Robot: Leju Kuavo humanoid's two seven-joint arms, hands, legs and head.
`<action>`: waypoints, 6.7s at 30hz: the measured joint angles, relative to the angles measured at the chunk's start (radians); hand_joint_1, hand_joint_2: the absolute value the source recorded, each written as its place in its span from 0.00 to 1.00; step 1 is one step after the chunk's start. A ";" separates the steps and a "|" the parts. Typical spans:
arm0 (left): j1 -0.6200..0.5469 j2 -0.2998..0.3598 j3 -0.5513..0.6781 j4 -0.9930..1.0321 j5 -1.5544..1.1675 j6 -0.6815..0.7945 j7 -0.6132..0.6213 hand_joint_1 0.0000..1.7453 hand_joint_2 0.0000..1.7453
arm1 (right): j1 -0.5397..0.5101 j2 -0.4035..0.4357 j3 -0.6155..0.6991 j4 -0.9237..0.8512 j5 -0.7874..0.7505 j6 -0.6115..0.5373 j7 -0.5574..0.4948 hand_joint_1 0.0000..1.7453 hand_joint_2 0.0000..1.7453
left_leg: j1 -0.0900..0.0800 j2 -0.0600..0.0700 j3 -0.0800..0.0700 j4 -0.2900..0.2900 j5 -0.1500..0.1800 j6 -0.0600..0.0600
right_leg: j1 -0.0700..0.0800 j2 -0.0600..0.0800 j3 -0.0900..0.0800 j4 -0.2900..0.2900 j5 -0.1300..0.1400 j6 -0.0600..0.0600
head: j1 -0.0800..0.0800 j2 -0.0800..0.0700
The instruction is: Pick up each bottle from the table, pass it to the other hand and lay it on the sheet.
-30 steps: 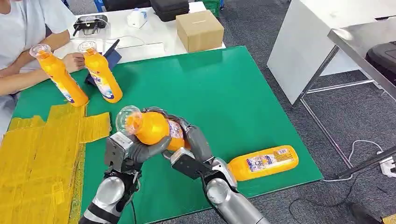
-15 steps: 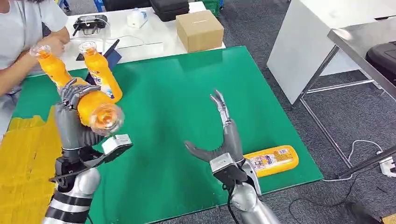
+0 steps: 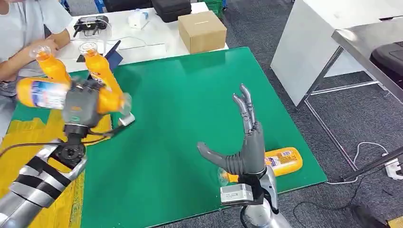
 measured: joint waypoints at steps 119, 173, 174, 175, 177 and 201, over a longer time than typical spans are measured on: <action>0.489 -0.409 0.525 -0.448 1.318 -0.231 -0.772 0.00 1.00 | 0.300 -0.348 -0.193 0.135 0.279 0.336 0.343 0.00 1.00 | -0.003 -0.002 -0.003 0.000 -0.006 0.004 | -0.003 0.002 -0.002 -0.001 -0.003 0.004 | -0.001 0.000; 0.491 -0.450 0.543 -0.448 1.309 -0.229 -0.731 0.00 1.00 | 0.168 -0.248 -0.357 0.390 0.779 0.271 0.574 0.00 1.00 | -0.003 -0.002 0.000 0.000 -0.006 0.004 | -0.003 0.002 0.001 -0.001 -0.003 0.005 | -0.002 0.000; 0.491 -0.451 0.543 -0.448 1.308 -0.229 -0.730 0.00 1.00 | 0.168 -0.246 -0.357 0.391 0.780 0.270 0.571 0.00 1.00 | -0.003 -0.002 0.000 0.000 -0.006 0.004 | -0.003 0.002 0.001 -0.001 -0.003 0.005 | -0.002 0.000; 0.491 -0.452 0.544 -0.448 1.308 -0.229 -0.729 0.00 1.00 | 0.166 -0.244 -0.357 0.393 0.784 0.270 0.570 0.00 1.00 | -0.003 -0.002 0.000 0.000 -0.006 0.004 | -0.003 0.002 0.001 -0.001 -0.003 0.005 | -0.002 0.000; 0.491 -0.452 0.546 -0.448 1.308 -0.229 -0.729 0.00 1.00 | 0.163 -0.243 -0.357 0.398 0.790 0.270 0.568 0.00 1.00 | -0.003 -0.002 0.000 0.000 -0.006 0.004 | -0.003 0.002 0.001 -0.001 -0.003 0.005 | -0.002 0.000; 0.490 -0.452 0.553 -0.445 1.340 -0.241 -0.735 0.00 1.00 | 0.095 -0.336 -0.325 0.491 0.851 0.338 0.534 0.00 1.00 | -0.003 -0.002 0.012 0.000 -0.008 0.006 | -0.004 0.002 0.013 -0.003 -0.004 0.005 | -0.001 0.000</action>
